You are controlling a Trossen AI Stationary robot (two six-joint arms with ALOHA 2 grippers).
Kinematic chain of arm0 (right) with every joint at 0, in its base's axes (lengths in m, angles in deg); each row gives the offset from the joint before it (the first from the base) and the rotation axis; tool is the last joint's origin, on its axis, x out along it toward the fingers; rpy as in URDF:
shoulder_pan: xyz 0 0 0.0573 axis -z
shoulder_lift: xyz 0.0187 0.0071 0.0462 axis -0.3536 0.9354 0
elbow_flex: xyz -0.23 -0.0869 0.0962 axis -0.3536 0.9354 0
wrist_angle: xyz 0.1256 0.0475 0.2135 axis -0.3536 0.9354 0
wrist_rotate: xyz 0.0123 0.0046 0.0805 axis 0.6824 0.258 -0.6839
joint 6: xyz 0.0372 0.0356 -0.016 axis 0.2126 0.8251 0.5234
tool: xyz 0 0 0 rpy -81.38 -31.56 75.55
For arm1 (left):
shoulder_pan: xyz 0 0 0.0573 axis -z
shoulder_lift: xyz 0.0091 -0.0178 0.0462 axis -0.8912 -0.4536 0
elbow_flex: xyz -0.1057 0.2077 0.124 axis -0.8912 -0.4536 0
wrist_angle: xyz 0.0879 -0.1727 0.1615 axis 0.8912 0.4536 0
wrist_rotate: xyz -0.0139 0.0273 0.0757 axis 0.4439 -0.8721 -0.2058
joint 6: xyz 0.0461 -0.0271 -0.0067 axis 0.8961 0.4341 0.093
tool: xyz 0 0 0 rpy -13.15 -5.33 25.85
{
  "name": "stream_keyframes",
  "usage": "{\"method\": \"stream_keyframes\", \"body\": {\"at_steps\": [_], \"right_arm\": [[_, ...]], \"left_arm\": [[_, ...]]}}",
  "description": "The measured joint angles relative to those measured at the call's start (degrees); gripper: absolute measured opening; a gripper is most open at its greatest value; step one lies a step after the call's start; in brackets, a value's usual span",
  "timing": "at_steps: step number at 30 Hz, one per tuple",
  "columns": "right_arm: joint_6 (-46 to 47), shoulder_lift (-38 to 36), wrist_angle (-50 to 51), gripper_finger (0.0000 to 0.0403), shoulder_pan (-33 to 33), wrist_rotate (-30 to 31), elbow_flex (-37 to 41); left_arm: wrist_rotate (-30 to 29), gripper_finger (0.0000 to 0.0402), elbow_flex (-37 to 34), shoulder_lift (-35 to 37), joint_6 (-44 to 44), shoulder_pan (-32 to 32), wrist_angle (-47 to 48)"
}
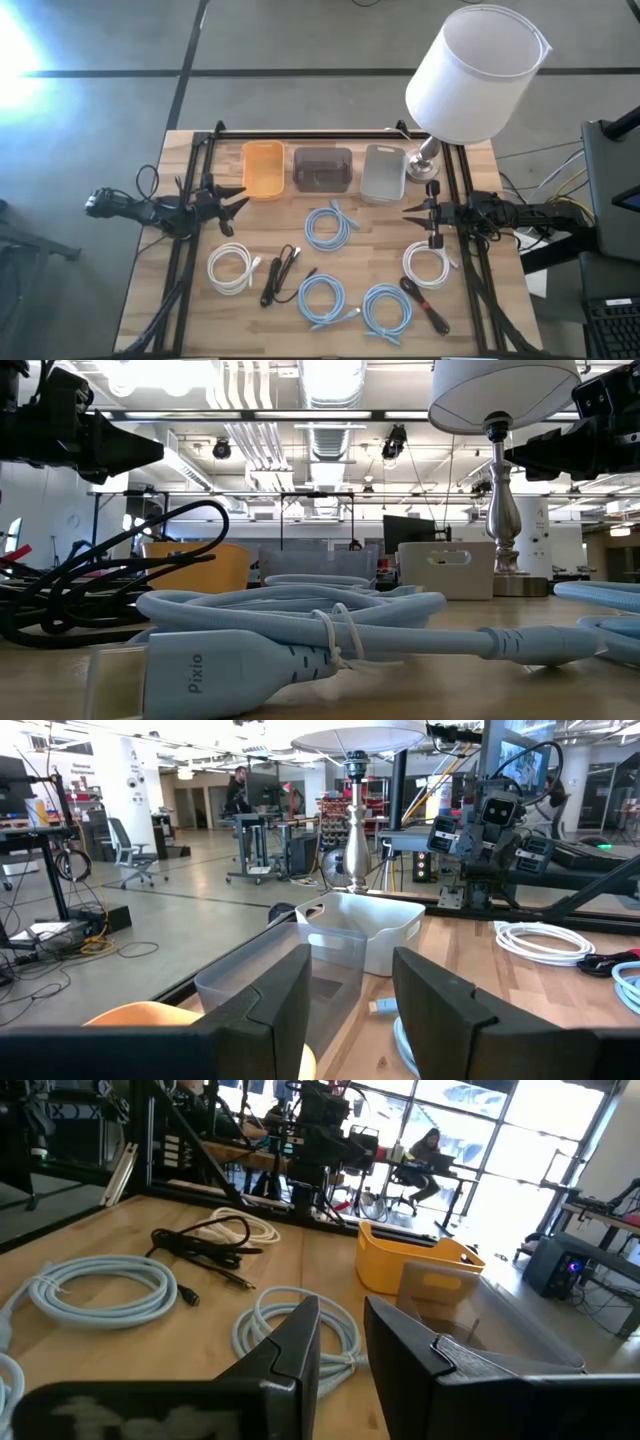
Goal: Pick & Place USB Port
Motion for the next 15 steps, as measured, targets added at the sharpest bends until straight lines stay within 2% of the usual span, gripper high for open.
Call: {"method": "stream_keyframes", "body": {"at_steps": [6,15], "right_arm": [[0.00,0.01,-0.02,0.0068,0.01,0.01,0.01],[0.00,0.00,-0.02,0.0080,0.00,-0.01,0.00]], "left_arm": [[0.00,0.0147,-0.01,0.01,-0.01,0.00,0.00],[0.00,0.0147,-0.01,0.00,0.00,-0.04,0.00]]}}
